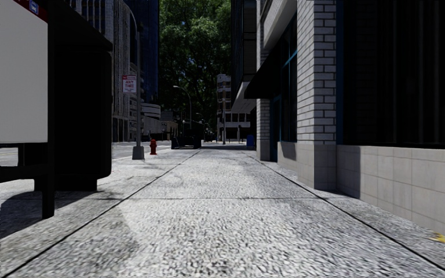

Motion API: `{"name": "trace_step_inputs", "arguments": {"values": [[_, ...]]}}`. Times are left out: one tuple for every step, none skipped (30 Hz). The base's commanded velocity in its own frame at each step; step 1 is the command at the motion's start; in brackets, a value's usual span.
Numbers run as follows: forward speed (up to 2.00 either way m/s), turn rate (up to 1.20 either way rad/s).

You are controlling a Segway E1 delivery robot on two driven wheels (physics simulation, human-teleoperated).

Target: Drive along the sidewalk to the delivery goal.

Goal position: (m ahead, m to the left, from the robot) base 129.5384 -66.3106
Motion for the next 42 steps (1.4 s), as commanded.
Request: {"name": "trace_step_inputs", "arguments": {"values": [[2.00,0.00],[2.00,0.00],[2.00,0.00],[2.00,0.00],[2.00,0.00],[2.00,0.00],[2.00,0.00],[2.00,0.00],[2.00,0.00],[2.00,0.00],[2.00,0.00],[2.00,0.00],[2.00,0.00],[2.00,0.00],[2.00,0.00],[2.00,0.00],[2.00,0.00],[2.00,0.00],[2.00,0.00],[2.00,0.00],[2.00,0.00],[2.00,0.00],[2.00,0.00],[2.00,0.00],[2.00,0.00],[2.00,0.00],[2.00,0.00],[2.00,0.00],[2.00,0.00],[2.00,0.00],[2.00,0.00],[2.00,0.00],[2.00,0.00],[2.00,0.00],[2.00,0.00],[2.00,0.00],[2.00,0.00],[2.00,0.00],[2.00,0.00],[2.00,0.00],[2.00,0.00],[2.00,0.00]]}}
